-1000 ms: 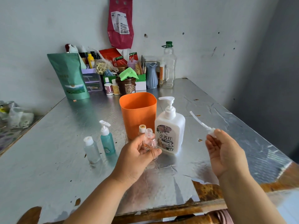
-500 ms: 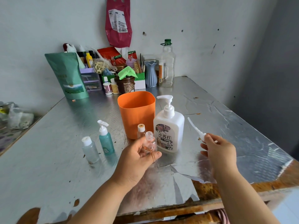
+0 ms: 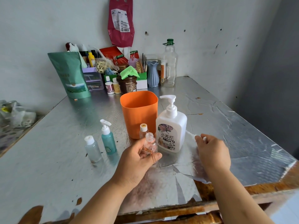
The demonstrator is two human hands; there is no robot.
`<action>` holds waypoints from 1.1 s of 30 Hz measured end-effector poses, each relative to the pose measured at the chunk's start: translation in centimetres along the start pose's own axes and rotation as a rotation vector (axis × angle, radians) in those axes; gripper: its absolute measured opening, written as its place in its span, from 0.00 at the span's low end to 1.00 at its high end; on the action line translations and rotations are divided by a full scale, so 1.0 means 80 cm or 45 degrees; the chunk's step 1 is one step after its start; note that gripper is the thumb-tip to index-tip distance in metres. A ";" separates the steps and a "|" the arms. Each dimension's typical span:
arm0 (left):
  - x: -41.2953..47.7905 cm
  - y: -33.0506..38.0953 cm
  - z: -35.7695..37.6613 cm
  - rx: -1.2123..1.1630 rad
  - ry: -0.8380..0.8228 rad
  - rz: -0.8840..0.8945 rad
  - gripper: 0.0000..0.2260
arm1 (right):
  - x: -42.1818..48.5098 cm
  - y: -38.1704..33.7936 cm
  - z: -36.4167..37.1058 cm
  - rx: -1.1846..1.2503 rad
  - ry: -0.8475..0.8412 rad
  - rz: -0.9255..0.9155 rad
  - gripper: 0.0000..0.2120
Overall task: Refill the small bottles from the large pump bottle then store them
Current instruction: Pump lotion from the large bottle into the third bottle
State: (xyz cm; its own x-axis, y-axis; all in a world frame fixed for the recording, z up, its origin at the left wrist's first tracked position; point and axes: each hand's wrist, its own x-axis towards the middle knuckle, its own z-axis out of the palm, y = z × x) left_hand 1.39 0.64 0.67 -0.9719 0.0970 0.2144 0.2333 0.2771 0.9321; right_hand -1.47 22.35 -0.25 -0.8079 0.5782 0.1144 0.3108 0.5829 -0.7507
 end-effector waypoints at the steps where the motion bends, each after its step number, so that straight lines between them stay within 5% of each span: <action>1: 0.000 0.000 0.000 0.003 0.001 -0.001 0.19 | 0.000 0.001 0.001 0.005 0.009 -0.003 0.17; 24: 0.001 0.002 -0.004 0.035 -0.004 0.003 0.18 | 0.008 0.011 0.006 0.031 -0.050 -0.066 0.22; 29: 0.006 0.007 -0.011 0.051 0.019 0.033 0.15 | -0.003 -0.037 -0.013 0.263 0.065 -0.316 0.22; 33: 0.007 0.020 -0.015 0.012 0.011 0.050 0.14 | -0.016 -0.091 -0.026 0.309 -0.070 -0.551 0.30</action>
State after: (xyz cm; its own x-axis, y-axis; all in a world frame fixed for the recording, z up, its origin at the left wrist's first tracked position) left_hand 1.15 0.00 2.61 -0.9621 0.0996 0.2537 0.2718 0.2824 0.9200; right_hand -1.62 18.56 6.45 -0.8644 0.2780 0.4191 -0.1786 0.6094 -0.7725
